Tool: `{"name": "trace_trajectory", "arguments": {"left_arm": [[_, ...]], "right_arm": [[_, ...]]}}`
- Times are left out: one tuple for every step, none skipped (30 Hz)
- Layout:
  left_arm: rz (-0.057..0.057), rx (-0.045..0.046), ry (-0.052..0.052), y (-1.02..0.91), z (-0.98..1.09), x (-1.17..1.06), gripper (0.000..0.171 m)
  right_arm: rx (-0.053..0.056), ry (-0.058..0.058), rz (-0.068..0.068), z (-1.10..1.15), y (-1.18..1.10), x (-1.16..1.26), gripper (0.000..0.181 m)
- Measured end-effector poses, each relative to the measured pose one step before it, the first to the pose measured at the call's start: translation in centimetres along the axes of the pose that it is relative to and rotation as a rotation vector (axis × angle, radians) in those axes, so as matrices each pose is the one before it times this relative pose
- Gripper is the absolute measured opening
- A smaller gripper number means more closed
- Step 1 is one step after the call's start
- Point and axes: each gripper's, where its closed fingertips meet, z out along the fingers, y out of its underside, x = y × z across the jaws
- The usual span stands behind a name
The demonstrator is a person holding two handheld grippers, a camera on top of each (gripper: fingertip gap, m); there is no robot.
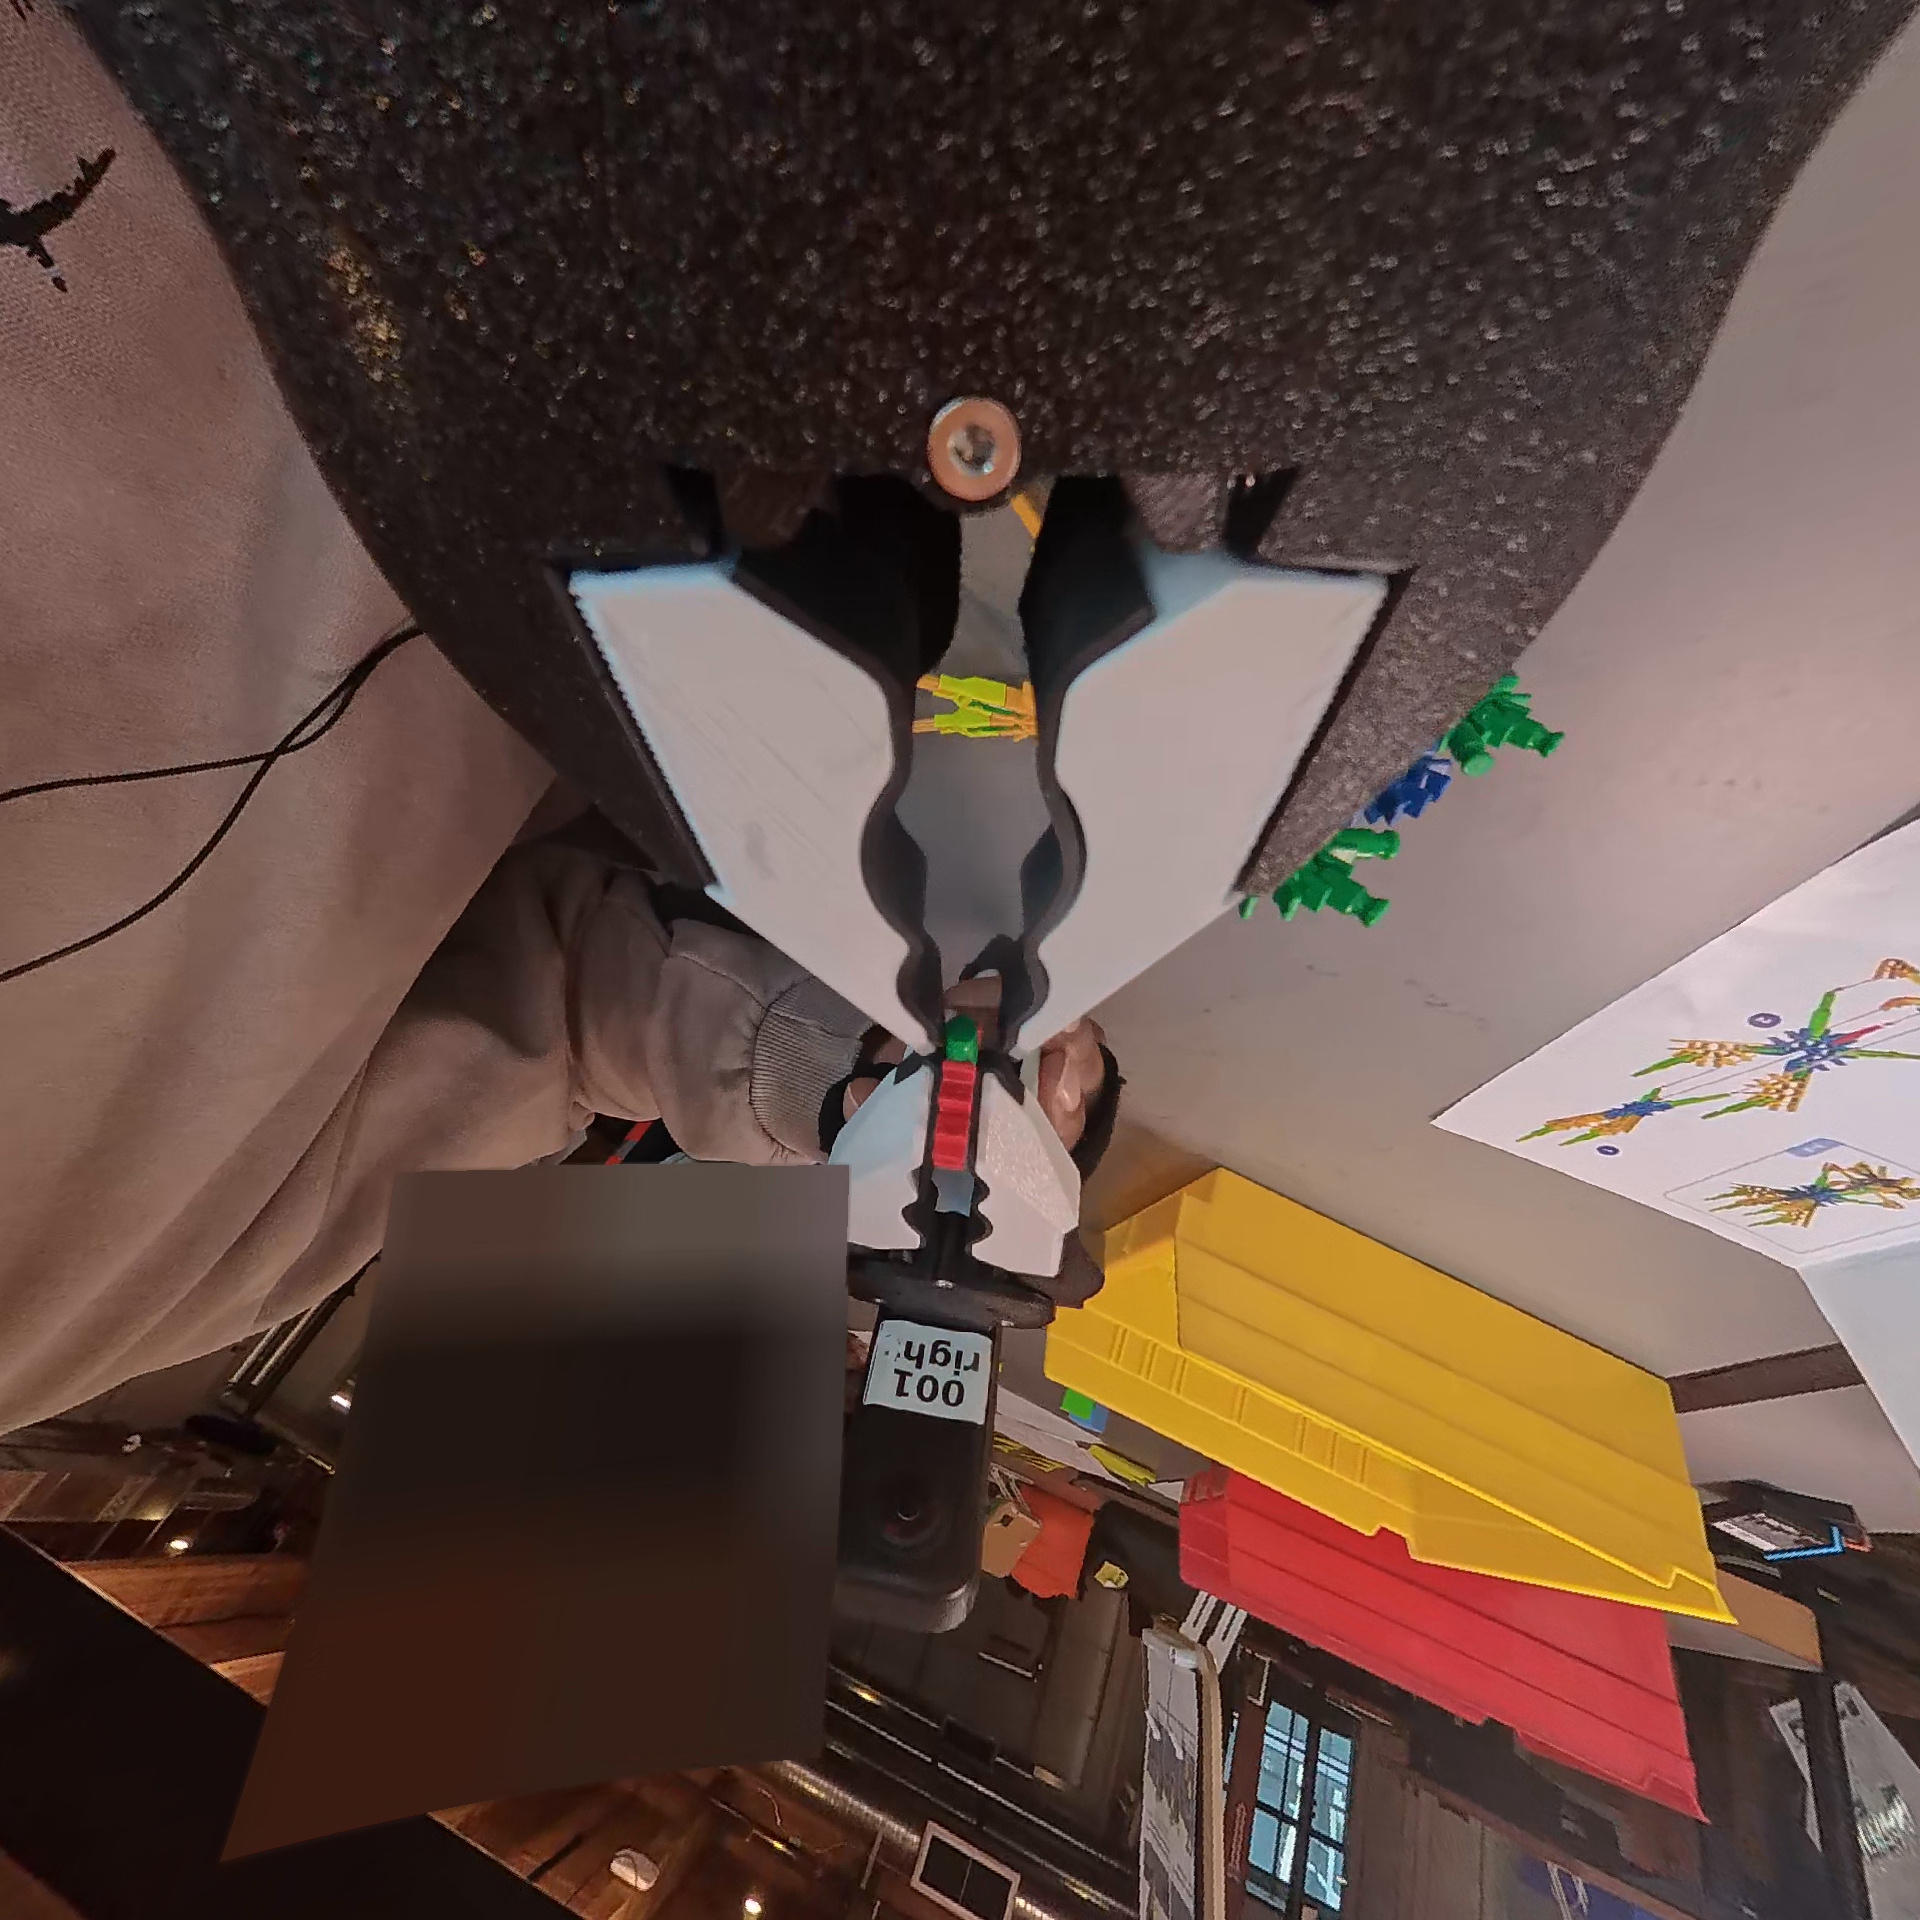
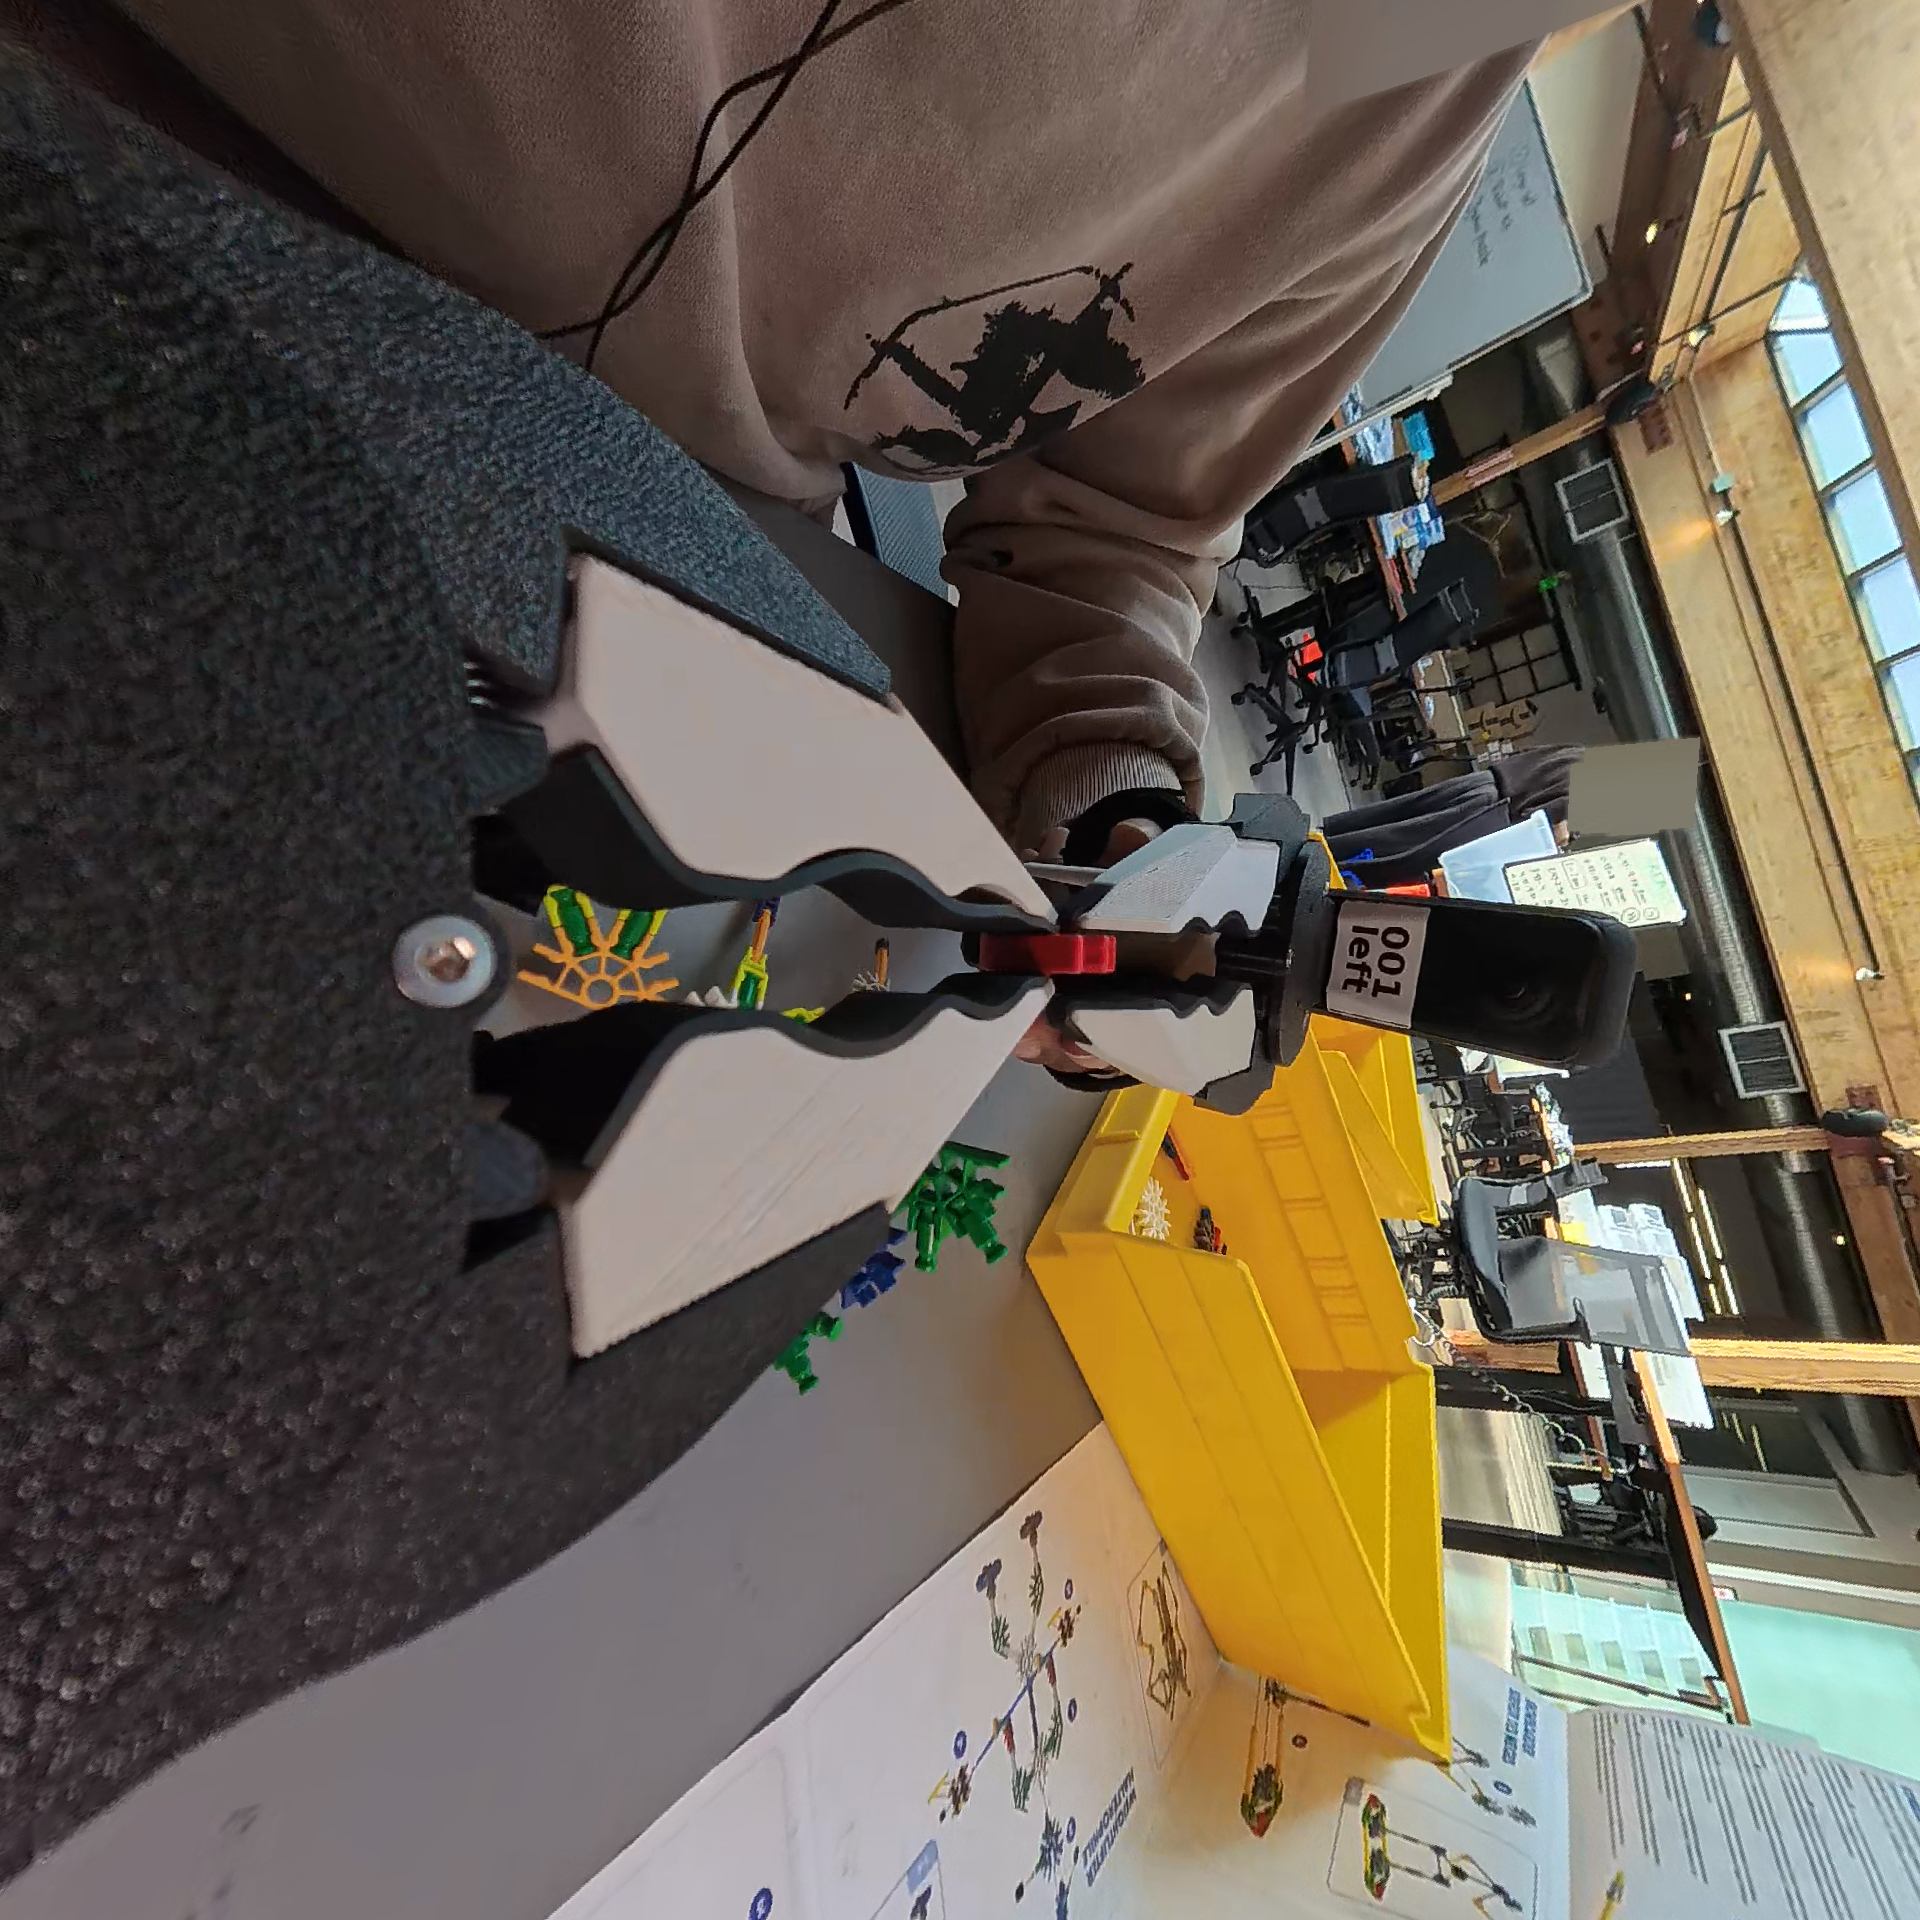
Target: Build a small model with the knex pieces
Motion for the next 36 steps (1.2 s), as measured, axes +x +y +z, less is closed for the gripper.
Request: {"name": "trace_trajectory", "arguments": {"left_arm": [[-0.0048,0.0038,0.0012,-0.088,-0.049,-0.014,0.013],[-0.0063,0.00069,0.008,-0.029,-0.035,0.082,0.014],[-0.0053,-0.00593,0.0048,0.073,-0.006,0.031,0.013],[-0.0003,-0.01274,-0.0045,0.181,0.048,-0.072,0.013],[0.0051,-0.01033,-0.0052,0.183,0.053,-0.058,0.012],[0.0032,-0.00251,0.0018,0.072,0.046,0.044,0.01],[-0.002,0.00006,0.0008,0.019,0.042,0.026,0.006],[-0.002,-0.00152,-0.0051,0.024,0.03,-0.073,0.006],[0.0017,-0.00197,-0.0052,0.022,0.012,-0.068,0.006],[0.0053,-0.00203,-0.0065,0.028,-0.007,-0.075,0.006],[0.0073,-0.00384,-0.0109,0.036,-0.013,-0.139,0.005],[0.0074,-0.00668,-0.0126,0.076,0.006,-0.153,0.005],[0.0074,-0.00515,-0.0129,0.035,0.015,-0.15,0.005],[0.0057,-0.00243,-0.014,0.002,0.014,-0.142,0.005],[0.0062,-0.00061,-0.0152,-0.039,0.019,-0.147,0.005],[0.0087,0.00145,-0.0186,-0.074,0.009,-0.172,0.005],[0.0152,0.00176,-0.0259,-0.095,0.019,-0.204,0.005],[0.0324,-0.00265,-0.0401,-0.059,0.035,-0.285,0.005],[0.0513,-0.00706,-0.055,-0.024,0.021,-0.371,0.006],[0.0531,-0.00319,-0.0561,-0.132,-0.028,-0.341,0.006],[0.0377,0.00513,-0.0483,-0.257,-0.074,-0.252,0.006],[0.0261,0.00967,-0.0457,-0.283,-0.055,-0.246,0.006],[0.0306,0.00643,-0.0486,-0.192,-0.019,-0.255,0.007],[0.0429,0.00002,-0.0505,-0.069,0.004,-0.27,0.006],[0.0428,-0.00124,-0.0445,-0.056,-0.008,-0.221,0.007],[0.0251,0.00337,-0.0329,-0.142,-0.034,-0.159,0.007],[0.0043,0.00416,-0.0236,-0.153,-0.012,-0.135,0.007],[0.0061,0.0007,-0.0191,-0.083,0.025,-0.098,0.007],[0.02,-0.00766,-0.0226,0.089,0.082,-0.095,0.005],[0.0266,-0.01157,-0.0245,0.19,0.113,-0.135,0.004],[0.0146,-0.00629,-0.018,0.138,0.063,-0.205,0.004],[-0.0049,-0.00515,-0.0131,0.123,0.051,-0.286,0.004],[-0.0056,-0.00951,-0.0092,0.196,0.089,-0.186,0.004],[0.0154,-0.00866,-0.0132,0.171,0.088,-0.137,0.004],[0.0321,-0.00403,-0.0116,0.093,0.051,-0.074,0.004],[0.0261,-0.00007,-0.0042,0.016,0.024,-0.009,0.004]], "right_arm": [[-0.0016,0.0028,0.0026,0.066,0.074,0.06,0.005],[-0.0041,0.0061,-0.0068,0.082,0.124,0.056,0.005],[-0.0014,-0.0007,-0.0039,0.08,0.071,-0.041,0.005],[0.0021,-0.0045,0.0046,0.065,0.005,-0.075,0.005],[0.0011,-0.001,0.0044,0.053,0.018,-0.015,0.005],[0.0003,0.0071,-0.0037,0.02,0.042,0.099,0.005],[0.0015,0.0044,-0.0043,-0.044,-0.014,0.068,0.005],[-0.0013,0.004,0.0001,-0.022,0.013,0.081,0.005],[-0.0031,0.0029,-0.0002,-0.004,0.051,0.052,0.005],[-0.0032,0.0063,-0.0028,0.025,0.05,0.076,0.005],[-0.007,0.0132,-0.0086,0.018,0.101,0.166,0.005],[-0.01,0.0124,-0.0145,0.003,0.107,0.115,0.005],[-0.0083,0.0161,-0.017,0.001,0.064,0.154,0.005],[-0.006,0.0154,-0.0185,-0.011,0.024,0.133,0.005],[-0.0048,0.0192,-0.0166,0.001,-0.008,0.175,0.005],[-0.0002,0.0189,-0.0153,0.002,-0.062,0.154,0.005],[0.0019,0.0224,-0.0151,0.008,-0.068,0.223,0.005],[-0.0028,0.0286,-0.0136,0.024,-0.008,0.288,0.005],[-0.0041,0.0385,-0.0165,0.091,0.014,0.368,0.005],[0.0063,0.0358,-0.0112,0.111,-0.128,0.256,0.005],[0.0139,0.0318,-0.0036,0.113,-0.254,0.188,0.005],[0.0133,0.0321,-0.0084,0.104,-0.284,0.133,0.005],[0.0038,0.0408,-0.0222,0.107,-0.14,0.192,0.005],[-0.0029,0.046,-0.032,0.119,-0.038,0.211,0.005],[-0.0022,0.0415,-0.0315,0.098,-0.049,0.141,0.004],[0.0042,0.0328,-0.0137,0.067,-0.154,0.101,0.004],[0.0045,0.0282,-0.0006,0.059,-0.149,0.104,0.003],[-0.0022,0.0313,-0.0064,0.065,-0.018,0.202,0.004],[-0.0138,0.0342,-0.0199,0.098,0.173,0.253,0.002],[-0.0137,0.0281,-0.0182,0.093,0.184,0.166,0.003],[-0.008,0.0224,-0.0016,0.093,0.148,0.147,0.003],[-0.0116,0.0087,0.0182,0.129,0.181,0.038,0.003],[-0.0177,0.0147,0.0199,0.161,0.215,0.099,0.003],[-0.0115,0.0135,-0.0006,0.091,0.141,0.091,0.004],[-0.008,0.0053,0.0039,0.028,0.075,0.084,0.004],[0.001,-0.0112,0.0224,-0.017,0.009,0.027,0.004]]}}
